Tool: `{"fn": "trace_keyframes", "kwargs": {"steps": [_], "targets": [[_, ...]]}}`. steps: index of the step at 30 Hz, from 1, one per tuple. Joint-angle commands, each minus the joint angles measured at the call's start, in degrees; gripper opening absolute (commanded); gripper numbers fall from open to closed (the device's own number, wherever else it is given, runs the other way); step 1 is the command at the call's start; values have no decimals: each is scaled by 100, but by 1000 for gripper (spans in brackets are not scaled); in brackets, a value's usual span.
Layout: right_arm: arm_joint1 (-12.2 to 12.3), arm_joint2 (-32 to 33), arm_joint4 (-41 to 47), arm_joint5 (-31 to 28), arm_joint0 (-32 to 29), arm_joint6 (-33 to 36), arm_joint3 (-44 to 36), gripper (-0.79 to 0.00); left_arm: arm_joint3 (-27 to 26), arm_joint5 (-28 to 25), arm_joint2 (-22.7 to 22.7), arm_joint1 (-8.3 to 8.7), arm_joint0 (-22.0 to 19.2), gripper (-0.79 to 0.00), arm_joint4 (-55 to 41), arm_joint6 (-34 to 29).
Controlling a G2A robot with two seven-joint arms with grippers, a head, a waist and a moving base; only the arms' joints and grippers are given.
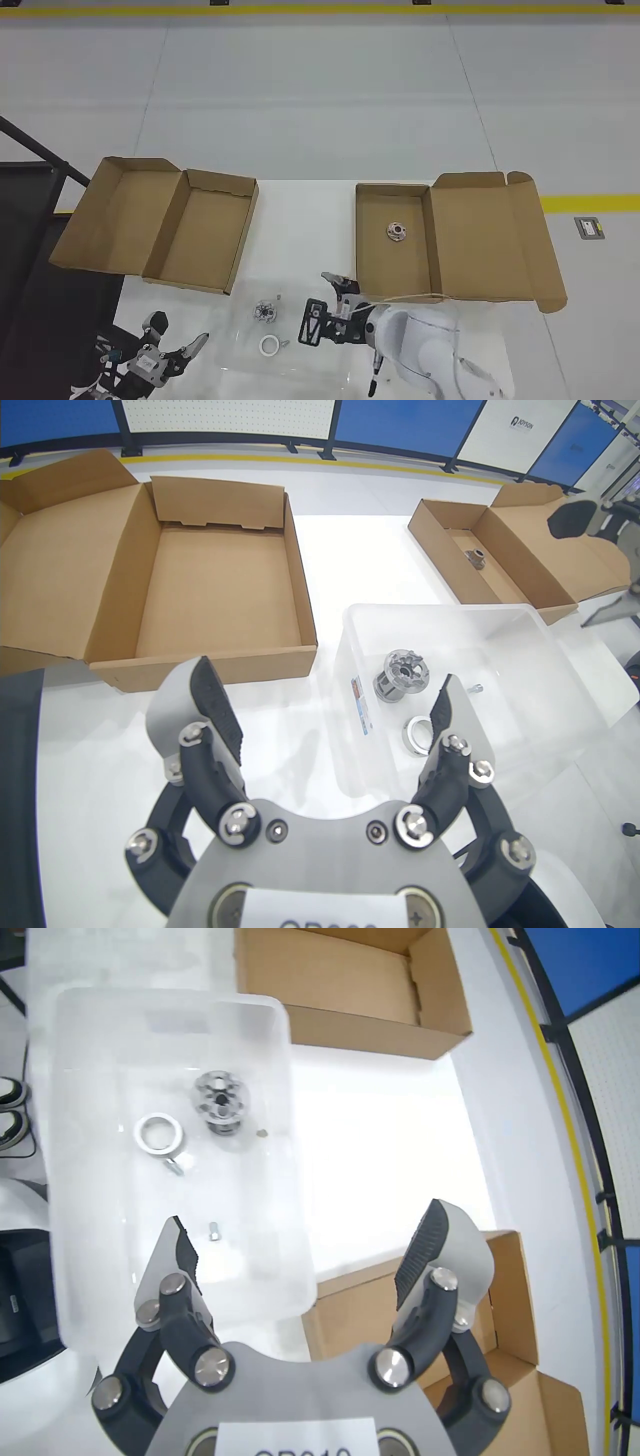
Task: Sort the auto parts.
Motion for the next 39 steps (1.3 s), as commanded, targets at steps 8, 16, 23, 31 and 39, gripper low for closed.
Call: {"fn": "trace_keyframes", "kwargs": {"steps": [8, 16, 23, 31, 39], "targets": [[2, -3, -40, 30, -15, 13, -34, 0, 0, 0, 0, 0, 0, 0, 0, 0], [-71, -601, -377, -74, 108, 330, 166, -3, 0, 0, 0, 0, 0, 0, 0, 0], [-226, -1115, -264, -183, 513, 915, 641, -363, 0, 0, 0, 0, 0, 0, 0, 0], [-392, -1382, 340, -385, 918, 1421, 1458, -413, 0, 0, 0, 0, 0, 0, 0, 0], [-604, -1696, 862, -331, 1401, 2007, 2242, -437, 0, 0, 0, 0, 0, 0, 0, 0]]}}
